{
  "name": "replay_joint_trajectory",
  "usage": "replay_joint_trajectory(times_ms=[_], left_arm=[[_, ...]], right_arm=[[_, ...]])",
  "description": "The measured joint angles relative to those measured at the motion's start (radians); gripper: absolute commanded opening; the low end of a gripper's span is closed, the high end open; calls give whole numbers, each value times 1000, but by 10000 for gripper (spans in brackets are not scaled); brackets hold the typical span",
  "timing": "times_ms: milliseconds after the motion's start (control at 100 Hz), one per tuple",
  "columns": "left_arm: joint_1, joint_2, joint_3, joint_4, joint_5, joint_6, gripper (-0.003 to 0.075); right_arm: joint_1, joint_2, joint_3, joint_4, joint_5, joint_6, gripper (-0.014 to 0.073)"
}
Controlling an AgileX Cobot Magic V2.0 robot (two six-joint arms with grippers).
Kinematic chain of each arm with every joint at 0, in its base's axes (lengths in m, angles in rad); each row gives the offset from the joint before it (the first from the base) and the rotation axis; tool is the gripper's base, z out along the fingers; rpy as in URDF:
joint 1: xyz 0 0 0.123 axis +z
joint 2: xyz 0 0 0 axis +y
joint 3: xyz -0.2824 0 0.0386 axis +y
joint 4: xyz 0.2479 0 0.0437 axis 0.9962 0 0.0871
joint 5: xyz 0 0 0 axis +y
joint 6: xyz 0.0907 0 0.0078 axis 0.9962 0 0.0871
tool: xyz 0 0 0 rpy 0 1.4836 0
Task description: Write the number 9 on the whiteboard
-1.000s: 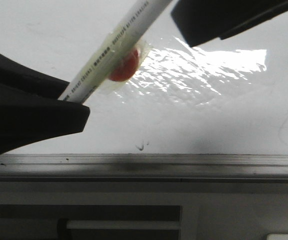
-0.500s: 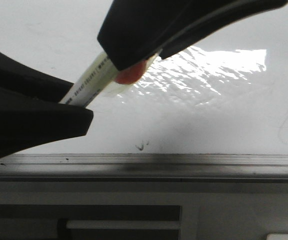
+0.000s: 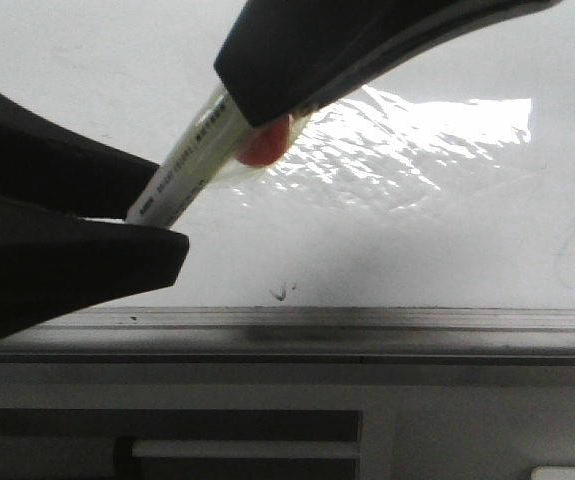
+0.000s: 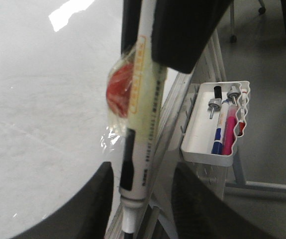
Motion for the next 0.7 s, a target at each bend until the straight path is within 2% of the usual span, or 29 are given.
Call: replay_joint_trajectory(times_ms=[120, 250, 440, 700], left_arm=[[0, -43, 0, -115, 46, -2, 333], [1, -154, 0, -221, 114, -3, 333], [1, -282, 2, -266, 182, -3, 333], [1, -297, 3, -334, 189, -4, 333]], right_arm=[[-25, 0, 0, -2, 4, 4, -57], [-97, -35, 0, -2, 9, 22, -51], [-224, -73, -33, -2, 15, 47, -51], [-330, -22, -169, -2, 96, 52, -51]])
